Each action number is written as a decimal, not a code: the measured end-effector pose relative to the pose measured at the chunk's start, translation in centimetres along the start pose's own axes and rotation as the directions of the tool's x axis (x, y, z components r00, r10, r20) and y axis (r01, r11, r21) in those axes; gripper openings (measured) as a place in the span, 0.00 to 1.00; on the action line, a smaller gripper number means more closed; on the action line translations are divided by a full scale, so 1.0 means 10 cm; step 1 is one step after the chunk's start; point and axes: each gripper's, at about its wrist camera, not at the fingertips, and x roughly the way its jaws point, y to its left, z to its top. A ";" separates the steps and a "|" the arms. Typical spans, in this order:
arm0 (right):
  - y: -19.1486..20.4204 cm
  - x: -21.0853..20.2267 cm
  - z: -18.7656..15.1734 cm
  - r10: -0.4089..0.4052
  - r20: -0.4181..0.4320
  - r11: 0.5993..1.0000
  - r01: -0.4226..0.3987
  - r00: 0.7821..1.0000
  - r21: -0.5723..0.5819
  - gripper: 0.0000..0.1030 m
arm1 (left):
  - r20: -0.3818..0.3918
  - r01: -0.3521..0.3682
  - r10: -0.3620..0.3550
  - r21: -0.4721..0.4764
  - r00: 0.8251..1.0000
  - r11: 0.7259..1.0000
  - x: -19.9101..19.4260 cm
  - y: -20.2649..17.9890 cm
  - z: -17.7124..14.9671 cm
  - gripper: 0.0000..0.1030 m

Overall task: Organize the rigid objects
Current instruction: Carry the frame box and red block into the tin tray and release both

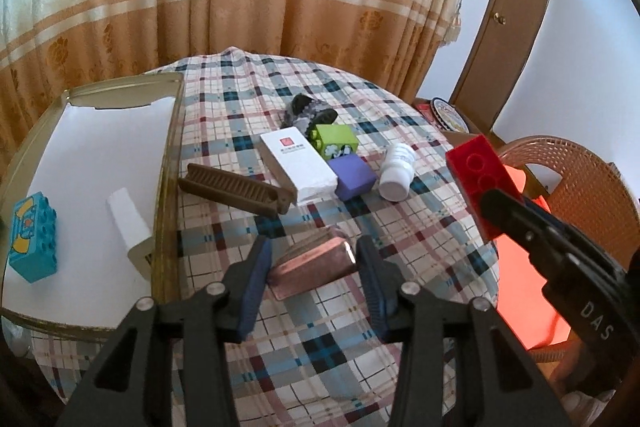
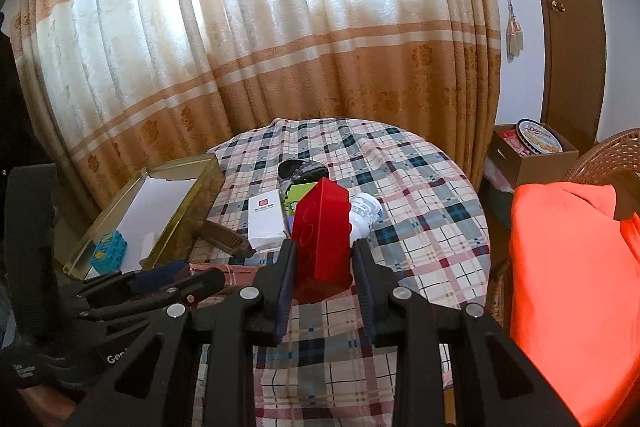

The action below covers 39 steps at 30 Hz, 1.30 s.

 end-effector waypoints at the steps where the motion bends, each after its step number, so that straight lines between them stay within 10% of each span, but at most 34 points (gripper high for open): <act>1: 0.00 0.00 0.00 0.001 -0.001 1.000 -0.001 1.000 0.001 0.30 | 0.003 0.000 0.000 -0.002 1.000 1.000 -0.01 0.01 0.00 0.42; 8: 0.01 -0.05 0.04 0.001 0.014 1.000 -0.001 1.000 -0.002 0.30 | 0.035 0.006 -0.005 -0.018 0.999 1.000 -0.13 0.07 0.06 0.36; 10: 0.02 -0.05 0.05 0.004 0.014 1.000 -0.004 1.000 -0.001 0.30 | 0.046 0.016 -0.016 -0.015 0.999 1.000 -0.17 0.08 0.08 0.15; 39: 0.29 0.03 0.23 0.063 0.036 0.997 -0.061 0.997 -0.041 0.30 | 0.165 -0.034 0.044 -0.063 0.985 0.997 -0.56 0.43 0.36 0.15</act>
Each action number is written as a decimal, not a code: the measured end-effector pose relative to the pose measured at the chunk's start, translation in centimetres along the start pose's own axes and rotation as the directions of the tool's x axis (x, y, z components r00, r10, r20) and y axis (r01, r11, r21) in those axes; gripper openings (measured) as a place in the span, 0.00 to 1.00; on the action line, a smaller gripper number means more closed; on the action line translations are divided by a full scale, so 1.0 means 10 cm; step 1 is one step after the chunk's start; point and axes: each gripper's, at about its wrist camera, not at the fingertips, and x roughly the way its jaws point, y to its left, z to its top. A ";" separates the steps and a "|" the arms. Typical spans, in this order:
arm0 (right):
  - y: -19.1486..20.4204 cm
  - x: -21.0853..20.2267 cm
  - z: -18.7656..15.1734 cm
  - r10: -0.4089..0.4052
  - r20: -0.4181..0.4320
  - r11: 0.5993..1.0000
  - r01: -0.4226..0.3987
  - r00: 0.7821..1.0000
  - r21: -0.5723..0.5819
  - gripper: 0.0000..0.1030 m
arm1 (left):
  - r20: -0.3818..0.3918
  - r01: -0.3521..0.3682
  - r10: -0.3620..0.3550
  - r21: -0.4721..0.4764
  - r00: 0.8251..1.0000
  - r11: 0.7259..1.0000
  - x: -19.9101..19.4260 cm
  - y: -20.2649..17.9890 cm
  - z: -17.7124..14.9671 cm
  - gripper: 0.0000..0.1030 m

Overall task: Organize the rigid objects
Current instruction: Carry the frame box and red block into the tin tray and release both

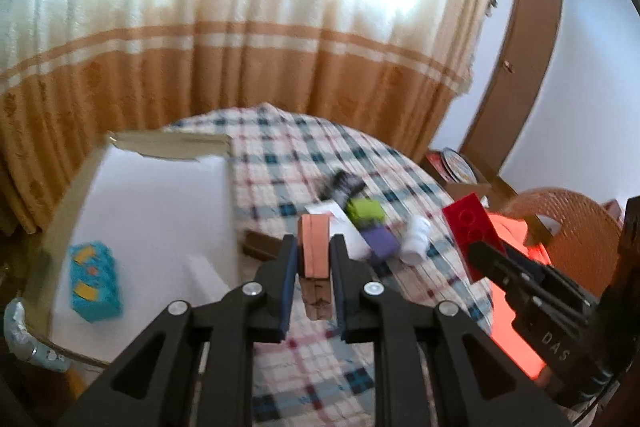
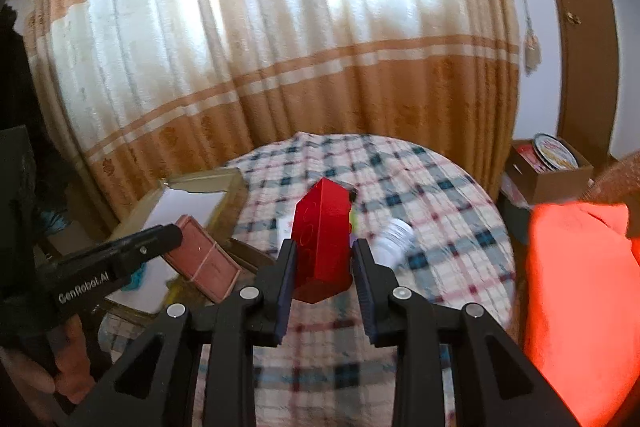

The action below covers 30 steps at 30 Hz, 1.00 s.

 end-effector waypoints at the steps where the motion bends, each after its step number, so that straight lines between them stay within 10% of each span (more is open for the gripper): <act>1: 0.07 0.03 0.04 0.014 0.006 1.000 -0.014 1.000 -0.013 0.30 | 0.013 -0.019 0.019 -0.003 1.000 1.000 -0.03 0.05 0.03 0.15; 15: 1.05 0.86 0.37 0.185 -0.039 0.978 -0.188 0.982 -0.086 0.30 | 0.042 -0.255 0.259 -0.078 0.965 0.964 0.12 0.94 0.37 0.15; 30: 1.33 1.63 0.28 0.214 -0.186 0.970 -0.232 0.959 -0.078 0.30 | -0.043 -0.350 0.347 -0.071 0.937 0.934 0.52 1.23 0.42 0.15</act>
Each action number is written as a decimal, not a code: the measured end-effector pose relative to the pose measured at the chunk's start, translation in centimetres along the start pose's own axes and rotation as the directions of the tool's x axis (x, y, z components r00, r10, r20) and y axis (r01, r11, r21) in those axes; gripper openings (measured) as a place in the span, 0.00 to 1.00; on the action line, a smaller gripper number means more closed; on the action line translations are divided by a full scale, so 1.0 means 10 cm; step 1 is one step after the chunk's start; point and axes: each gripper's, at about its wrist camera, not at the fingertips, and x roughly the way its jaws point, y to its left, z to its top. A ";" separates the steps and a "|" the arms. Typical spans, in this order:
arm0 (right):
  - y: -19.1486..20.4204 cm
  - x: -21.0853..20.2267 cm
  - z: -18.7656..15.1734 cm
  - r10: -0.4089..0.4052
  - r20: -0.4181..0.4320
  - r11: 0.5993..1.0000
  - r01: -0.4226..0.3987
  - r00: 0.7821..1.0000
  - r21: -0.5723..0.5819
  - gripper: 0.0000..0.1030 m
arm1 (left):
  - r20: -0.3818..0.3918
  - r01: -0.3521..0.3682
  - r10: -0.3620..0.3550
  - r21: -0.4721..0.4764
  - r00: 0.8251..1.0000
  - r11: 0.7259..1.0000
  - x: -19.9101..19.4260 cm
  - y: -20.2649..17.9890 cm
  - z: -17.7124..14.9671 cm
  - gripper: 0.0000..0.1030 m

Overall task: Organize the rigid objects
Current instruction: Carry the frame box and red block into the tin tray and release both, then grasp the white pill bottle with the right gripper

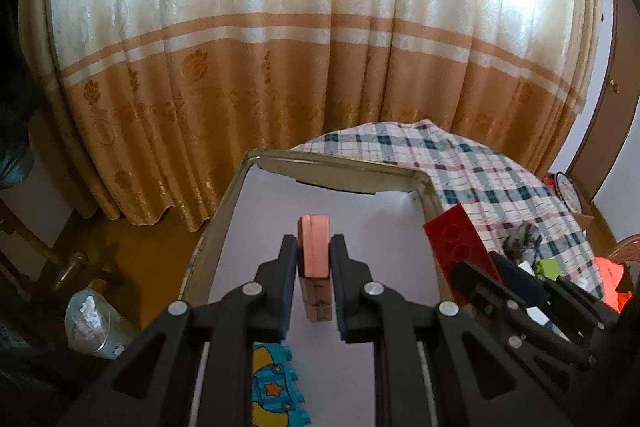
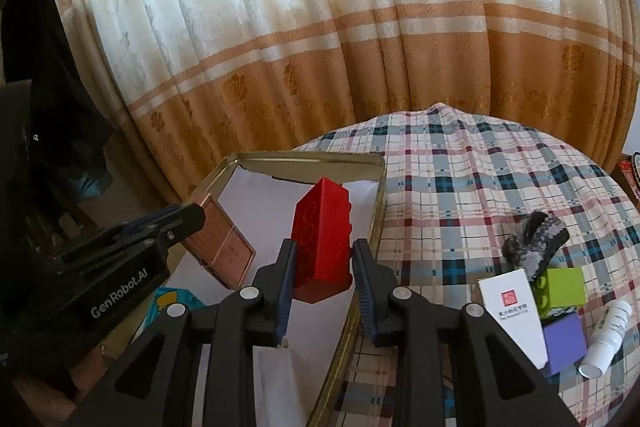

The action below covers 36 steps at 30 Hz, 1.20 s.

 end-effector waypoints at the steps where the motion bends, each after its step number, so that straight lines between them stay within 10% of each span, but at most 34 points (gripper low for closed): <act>1: 0.00 0.02 0.00 0.002 -0.006 1.000 -0.002 1.000 0.003 0.30 | -0.004 -0.005 0.005 0.001 1.000 1.000 0.01 0.00 0.00 0.15; 11: -0.02 -0.02 -0.03 0.027 -0.015 0.999 -0.027 1.000 0.025 0.41 | -0.033 -0.038 0.038 -0.001 0.999 0.999 0.00 0.00 0.00 0.18; 15: -0.10 -0.30 -0.07 -0.007 0.057 0.998 0.004 0.998 0.063 0.64 | 0.020 -0.098 0.099 -0.038 0.995 0.994 -0.22 -0.03 -0.02 0.90; 16: -0.13 -0.36 -0.08 -0.015 0.070 0.997 0.010 0.997 0.073 0.64 | 0.041 -0.111 0.113 -0.047 0.993 0.993 -0.28 -0.04 -0.02 0.94; 36: -0.78 -1.32 -0.62 -0.228 0.165 0.961 0.194 0.960 0.197 0.65 | 0.065 -0.047 0.039 0.125 0.997 0.991 -0.66 -1.03 -0.46 0.95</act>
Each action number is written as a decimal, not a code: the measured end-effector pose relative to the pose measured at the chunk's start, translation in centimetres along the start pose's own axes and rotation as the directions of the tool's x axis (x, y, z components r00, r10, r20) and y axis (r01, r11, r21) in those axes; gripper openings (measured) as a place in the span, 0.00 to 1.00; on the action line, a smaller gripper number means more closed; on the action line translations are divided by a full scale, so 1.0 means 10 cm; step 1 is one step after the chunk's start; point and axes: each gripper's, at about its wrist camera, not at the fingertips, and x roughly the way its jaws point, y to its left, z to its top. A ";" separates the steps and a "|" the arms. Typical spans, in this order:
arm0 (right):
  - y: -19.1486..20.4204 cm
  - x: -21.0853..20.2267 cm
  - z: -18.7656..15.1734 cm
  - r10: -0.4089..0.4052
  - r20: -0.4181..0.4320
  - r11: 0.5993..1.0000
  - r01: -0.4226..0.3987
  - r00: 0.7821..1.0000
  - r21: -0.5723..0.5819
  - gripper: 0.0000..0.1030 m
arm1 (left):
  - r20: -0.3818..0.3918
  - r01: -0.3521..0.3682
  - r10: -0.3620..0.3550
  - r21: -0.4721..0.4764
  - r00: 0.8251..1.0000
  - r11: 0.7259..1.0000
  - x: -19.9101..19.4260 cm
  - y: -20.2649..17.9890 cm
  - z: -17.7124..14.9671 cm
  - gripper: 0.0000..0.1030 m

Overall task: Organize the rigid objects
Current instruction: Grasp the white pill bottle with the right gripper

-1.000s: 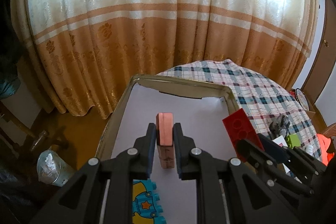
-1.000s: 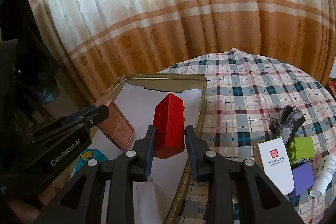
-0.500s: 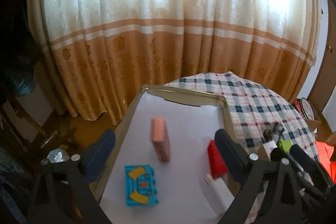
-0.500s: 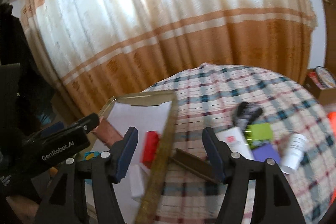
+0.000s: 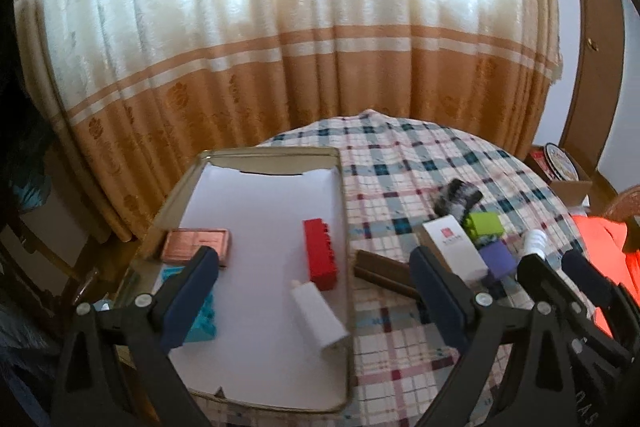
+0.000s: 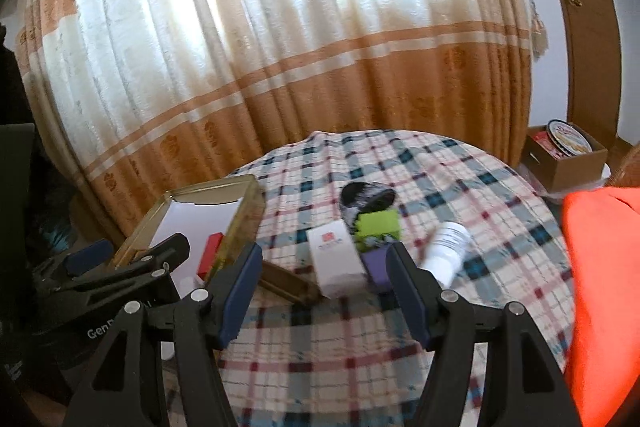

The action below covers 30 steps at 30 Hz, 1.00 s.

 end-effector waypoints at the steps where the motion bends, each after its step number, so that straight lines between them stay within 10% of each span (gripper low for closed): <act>1: -0.05 -0.03 -0.01 -0.010 0.006 1.000 0.010 1.000 0.008 0.65 | 0.000 0.002 -0.002 0.004 1.000 1.000 -0.01 -0.03 -0.01 0.95; 30: -0.76 -0.21 -0.16 -0.123 -0.032 0.984 0.127 0.992 0.122 0.65 | -0.051 0.024 -0.020 0.086 0.998 0.996 -0.01 -0.50 -0.21 0.96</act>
